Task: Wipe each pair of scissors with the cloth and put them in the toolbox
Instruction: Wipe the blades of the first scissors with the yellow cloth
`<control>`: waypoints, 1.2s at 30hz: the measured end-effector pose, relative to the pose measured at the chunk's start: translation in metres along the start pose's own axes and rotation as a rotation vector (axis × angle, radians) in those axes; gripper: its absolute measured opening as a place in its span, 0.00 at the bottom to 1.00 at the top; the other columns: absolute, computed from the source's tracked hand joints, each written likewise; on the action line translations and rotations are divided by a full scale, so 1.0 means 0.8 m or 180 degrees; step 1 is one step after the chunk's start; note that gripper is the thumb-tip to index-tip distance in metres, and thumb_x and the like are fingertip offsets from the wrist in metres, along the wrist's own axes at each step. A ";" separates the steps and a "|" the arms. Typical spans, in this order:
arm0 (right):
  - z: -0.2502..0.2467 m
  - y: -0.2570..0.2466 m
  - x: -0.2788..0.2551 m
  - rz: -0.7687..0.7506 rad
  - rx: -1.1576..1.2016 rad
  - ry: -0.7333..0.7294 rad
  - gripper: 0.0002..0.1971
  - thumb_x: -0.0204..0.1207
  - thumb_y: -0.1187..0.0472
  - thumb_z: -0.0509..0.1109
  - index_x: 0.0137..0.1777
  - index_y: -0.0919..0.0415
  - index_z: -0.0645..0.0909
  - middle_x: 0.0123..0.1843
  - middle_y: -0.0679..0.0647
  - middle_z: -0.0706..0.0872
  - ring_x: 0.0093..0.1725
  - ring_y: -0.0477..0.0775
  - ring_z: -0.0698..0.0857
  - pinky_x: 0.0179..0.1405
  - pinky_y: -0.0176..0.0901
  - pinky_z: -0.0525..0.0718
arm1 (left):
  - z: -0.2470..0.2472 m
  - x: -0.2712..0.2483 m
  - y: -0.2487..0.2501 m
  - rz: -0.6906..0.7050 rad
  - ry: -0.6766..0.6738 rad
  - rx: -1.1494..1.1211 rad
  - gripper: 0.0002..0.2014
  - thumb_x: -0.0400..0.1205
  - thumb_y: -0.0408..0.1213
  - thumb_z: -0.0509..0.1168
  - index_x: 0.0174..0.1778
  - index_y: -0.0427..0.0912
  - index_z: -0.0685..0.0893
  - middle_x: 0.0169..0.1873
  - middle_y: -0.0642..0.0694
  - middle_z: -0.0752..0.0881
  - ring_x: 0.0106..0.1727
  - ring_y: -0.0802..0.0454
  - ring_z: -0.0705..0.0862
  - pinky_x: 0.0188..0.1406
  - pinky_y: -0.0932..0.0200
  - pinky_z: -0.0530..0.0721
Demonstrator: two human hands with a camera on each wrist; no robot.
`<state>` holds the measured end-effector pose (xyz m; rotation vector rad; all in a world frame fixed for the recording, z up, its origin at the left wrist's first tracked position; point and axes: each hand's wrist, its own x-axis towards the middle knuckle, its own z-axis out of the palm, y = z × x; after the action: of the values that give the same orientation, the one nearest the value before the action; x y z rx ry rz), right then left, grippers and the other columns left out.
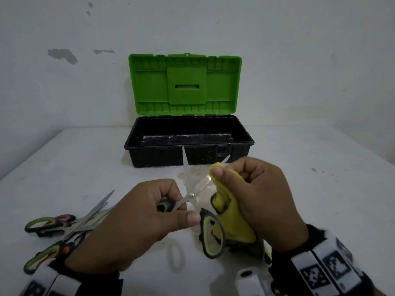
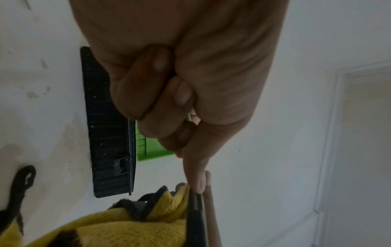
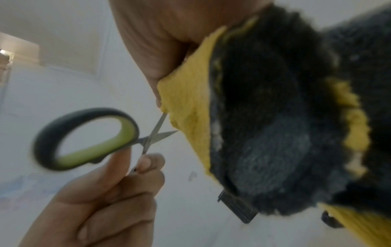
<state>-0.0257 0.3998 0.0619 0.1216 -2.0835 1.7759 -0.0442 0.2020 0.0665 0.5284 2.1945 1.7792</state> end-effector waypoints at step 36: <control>-0.006 0.010 0.013 0.0070 -0.0024 0.0318 0.14 0.73 0.54 0.78 0.36 0.66 0.85 0.24 0.60 0.88 0.24 0.58 0.89 0.26 0.47 0.88 | -0.006 0.014 -0.014 -0.0035 -0.0157 -0.0059 0.17 0.64 0.42 0.83 0.29 0.41 0.79 0.17 0.51 0.73 0.16 0.58 0.65 0.15 0.67 0.65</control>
<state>-0.0365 0.4080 0.0589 0.0077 -2.0284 1.7496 -0.0578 0.2008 0.0572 0.5491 2.1420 1.7599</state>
